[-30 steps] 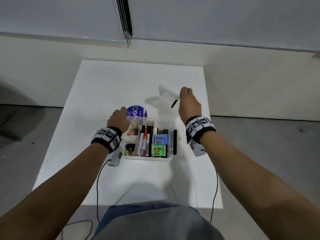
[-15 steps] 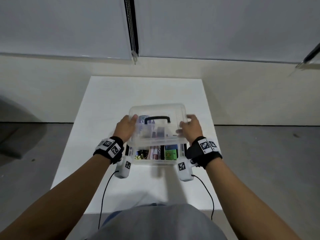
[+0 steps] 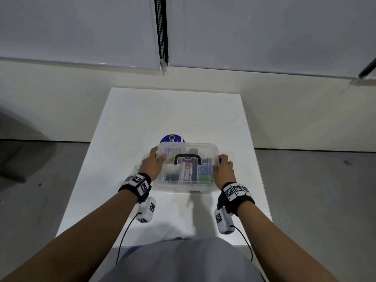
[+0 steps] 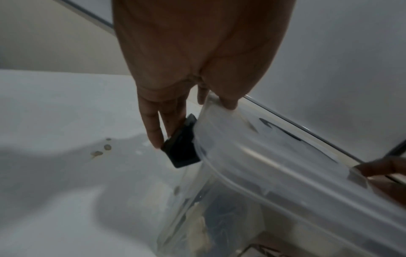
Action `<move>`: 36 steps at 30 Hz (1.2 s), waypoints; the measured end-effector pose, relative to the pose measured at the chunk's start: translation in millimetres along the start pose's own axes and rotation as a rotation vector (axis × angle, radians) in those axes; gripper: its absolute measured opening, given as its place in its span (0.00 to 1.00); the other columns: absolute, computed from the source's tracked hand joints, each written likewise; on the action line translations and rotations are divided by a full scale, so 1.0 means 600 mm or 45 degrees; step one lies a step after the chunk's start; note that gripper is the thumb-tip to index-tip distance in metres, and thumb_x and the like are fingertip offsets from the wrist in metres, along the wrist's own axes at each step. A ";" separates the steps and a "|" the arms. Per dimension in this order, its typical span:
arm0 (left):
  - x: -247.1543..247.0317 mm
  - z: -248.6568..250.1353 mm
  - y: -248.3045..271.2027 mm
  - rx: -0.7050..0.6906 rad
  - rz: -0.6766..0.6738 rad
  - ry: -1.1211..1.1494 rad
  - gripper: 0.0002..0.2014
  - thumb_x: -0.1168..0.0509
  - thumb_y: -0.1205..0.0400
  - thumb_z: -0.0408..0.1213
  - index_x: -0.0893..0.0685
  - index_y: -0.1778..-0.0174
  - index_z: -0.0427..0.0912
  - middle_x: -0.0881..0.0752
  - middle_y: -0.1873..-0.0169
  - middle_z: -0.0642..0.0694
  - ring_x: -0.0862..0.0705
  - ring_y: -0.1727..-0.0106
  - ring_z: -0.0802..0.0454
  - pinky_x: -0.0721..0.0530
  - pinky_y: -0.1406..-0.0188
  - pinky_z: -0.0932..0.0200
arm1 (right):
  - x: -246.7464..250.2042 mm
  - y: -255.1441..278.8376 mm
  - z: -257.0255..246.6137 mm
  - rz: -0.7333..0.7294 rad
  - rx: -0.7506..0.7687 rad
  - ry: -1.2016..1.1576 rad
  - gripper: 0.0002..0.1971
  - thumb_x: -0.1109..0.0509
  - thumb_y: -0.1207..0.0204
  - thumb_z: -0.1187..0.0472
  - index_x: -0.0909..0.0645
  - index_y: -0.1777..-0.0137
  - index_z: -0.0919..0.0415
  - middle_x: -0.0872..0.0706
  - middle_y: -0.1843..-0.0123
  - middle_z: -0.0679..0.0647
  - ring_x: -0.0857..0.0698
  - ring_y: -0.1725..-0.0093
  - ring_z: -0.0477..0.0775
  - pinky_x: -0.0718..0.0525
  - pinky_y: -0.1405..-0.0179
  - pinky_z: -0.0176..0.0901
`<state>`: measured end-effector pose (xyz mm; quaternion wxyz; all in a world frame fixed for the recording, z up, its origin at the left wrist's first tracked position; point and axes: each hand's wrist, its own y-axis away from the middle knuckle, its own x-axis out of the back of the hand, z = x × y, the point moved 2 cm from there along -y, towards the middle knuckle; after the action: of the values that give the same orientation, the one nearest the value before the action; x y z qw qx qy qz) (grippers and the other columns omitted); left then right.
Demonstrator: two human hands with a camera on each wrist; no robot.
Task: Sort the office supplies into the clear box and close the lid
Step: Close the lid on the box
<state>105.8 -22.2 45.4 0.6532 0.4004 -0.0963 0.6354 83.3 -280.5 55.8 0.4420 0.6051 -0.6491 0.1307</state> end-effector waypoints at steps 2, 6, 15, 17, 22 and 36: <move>0.000 0.003 0.005 0.051 -0.024 0.030 0.29 0.45 0.14 0.56 0.39 0.19 0.46 0.20 0.30 0.36 0.20 0.33 0.35 0.24 0.42 0.51 | -0.001 -0.001 0.002 -0.091 -0.072 -0.194 0.23 0.44 0.17 0.63 0.40 0.23 0.60 0.29 0.31 0.68 0.21 0.47 0.68 0.21 0.46 0.53; 0.001 0.006 0.006 0.110 -0.001 0.050 0.33 0.42 0.15 0.56 0.40 0.19 0.41 0.20 0.32 0.37 0.19 0.36 0.37 0.17 0.42 0.46 | -0.004 -0.007 0.013 -0.166 -0.064 -0.290 0.28 0.44 0.17 0.61 0.46 0.18 0.58 0.27 0.27 0.65 0.21 0.34 0.68 0.22 0.35 0.57; -0.005 0.003 0.000 0.216 0.045 -0.084 0.34 0.39 0.19 0.61 0.29 0.33 0.33 0.17 0.39 0.33 0.17 0.40 0.34 0.20 0.46 0.47 | 0.009 -0.025 0.025 -0.235 -0.205 -0.177 0.29 0.34 0.21 0.55 0.37 0.24 0.67 0.22 0.31 0.66 0.18 0.38 0.69 0.17 0.39 0.62; -0.005 0.007 -0.002 0.203 0.069 -0.157 0.32 0.40 0.18 0.60 0.27 0.33 0.33 0.19 0.37 0.32 0.19 0.38 0.33 0.21 0.42 0.45 | 0.019 -0.029 0.011 -0.195 -0.222 -0.056 0.27 0.33 0.23 0.56 0.31 0.29 0.70 0.24 0.31 0.68 0.19 0.37 0.69 0.17 0.41 0.54; -0.022 0.035 0.000 0.290 0.060 -0.018 0.37 0.44 0.17 0.61 0.34 0.26 0.30 0.22 0.32 0.32 0.21 0.33 0.33 0.23 0.38 0.46 | 0.005 -0.027 -0.020 -0.176 -0.139 0.076 0.27 0.36 0.20 0.56 0.35 0.27 0.72 0.28 0.27 0.68 0.22 0.32 0.68 0.22 0.43 0.49; -0.030 0.059 0.019 -0.244 0.221 -0.463 0.40 0.41 0.17 0.55 0.50 0.15 0.39 0.46 0.16 0.36 0.42 0.17 0.37 0.37 0.20 0.40 | -0.026 0.002 -0.065 0.063 0.399 0.570 0.36 0.42 0.17 0.51 0.53 0.15 0.62 0.50 0.14 0.66 0.46 0.16 0.66 0.43 0.18 0.59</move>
<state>105.8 -59.8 61.8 0.6029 0.4349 -0.3065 0.5945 96.6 -242.1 67.2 0.4721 0.6063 -0.5216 0.3709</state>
